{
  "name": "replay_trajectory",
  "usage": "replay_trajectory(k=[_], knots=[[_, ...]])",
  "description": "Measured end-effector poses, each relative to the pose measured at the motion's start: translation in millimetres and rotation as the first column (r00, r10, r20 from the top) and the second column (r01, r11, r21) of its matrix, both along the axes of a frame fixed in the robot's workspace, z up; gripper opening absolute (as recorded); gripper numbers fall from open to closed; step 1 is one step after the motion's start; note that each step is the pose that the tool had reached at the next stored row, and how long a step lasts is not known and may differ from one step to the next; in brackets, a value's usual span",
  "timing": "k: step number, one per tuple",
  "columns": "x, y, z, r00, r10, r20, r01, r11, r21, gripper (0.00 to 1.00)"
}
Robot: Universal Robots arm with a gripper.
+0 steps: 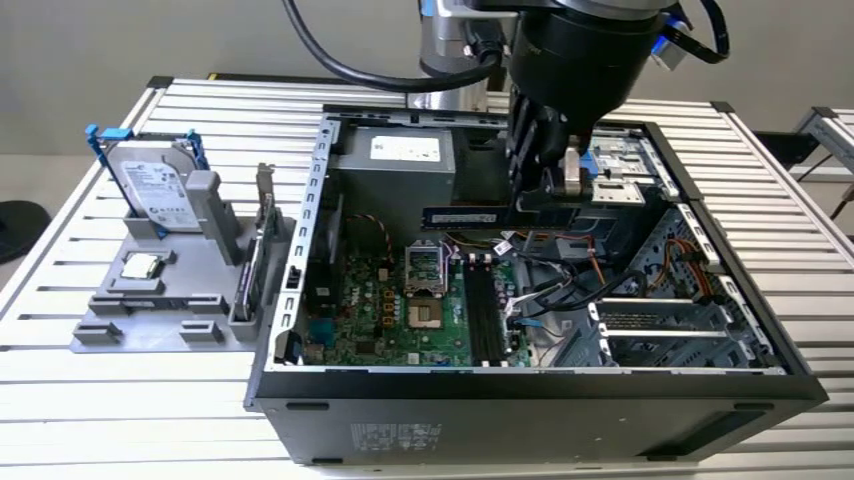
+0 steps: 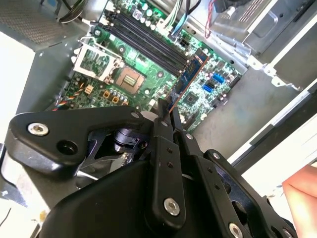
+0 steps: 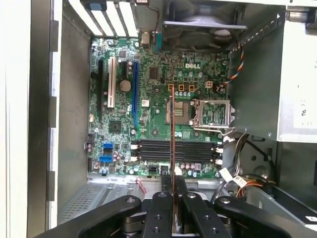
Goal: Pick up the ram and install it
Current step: 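Pick up the ram and move it above insertion slot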
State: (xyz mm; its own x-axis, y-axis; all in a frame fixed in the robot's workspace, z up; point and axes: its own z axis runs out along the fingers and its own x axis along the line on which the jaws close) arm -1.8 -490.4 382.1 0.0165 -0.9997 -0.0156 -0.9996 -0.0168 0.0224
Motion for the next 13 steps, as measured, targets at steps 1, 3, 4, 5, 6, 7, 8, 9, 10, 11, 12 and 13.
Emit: replay_trajectory(k=[1, 3, 4, 5, 6, 7, 8, 9, 10, 11, 12, 13], knots=[[1.4, 0.0, 0.0, 1.0, 0.0, 0.0, 0.0, 1.0, 0.0, 0.0], [4.5, 0.0, 0.0, 1.0, 0.0, 0.0, 0.0, 1.0, 0.0, 0.0], [6.0, 0.0, 0.0, 1.0, 0.0, 0.0, 0.0, 1.0, 0.0001, 0.0], [7.5, 0.1, 0.0, 1.0, 0.0, 0.0, 0.0, 1.0, 0.0, 0.0], [9.0, 0.0, 0.1, 1.0, 0.0, 0.0, 0.0, 1.0, -0.0001, 0.0], [10.6, 0.0, 0.1, 1.0, 0.0, 0.0, 0.0, 1.0, -0.0001, 0.0], [12.0, 0.0, 0.0, 1.0, 0.0, 0.0, 0.0, 1.0, 0.0, 0.0], [13.5, 0.0, 0.0, 1.0, 0.0, 0.0, 0.0, 1.0, 0.0, 0.0], [15.0, 0.0, 0.0, 1.0, 0.0, 0.0, 0.0, 1.0, -0.0001, 0.0], [16.5, 0.0, 0.0, 1.0, 0.0, 0.0, 0.0, 1.0, 0.0, 0.0], [18.0, 0.0, 0.0, 1.0, 0.0, 0.0, 0.0, 1.0, 0.0, 0.0], [19.4, 0.0, 0.0, 1.0, 0.0, 0.0, 0.0, 1.0, 0.0, 0.0]])
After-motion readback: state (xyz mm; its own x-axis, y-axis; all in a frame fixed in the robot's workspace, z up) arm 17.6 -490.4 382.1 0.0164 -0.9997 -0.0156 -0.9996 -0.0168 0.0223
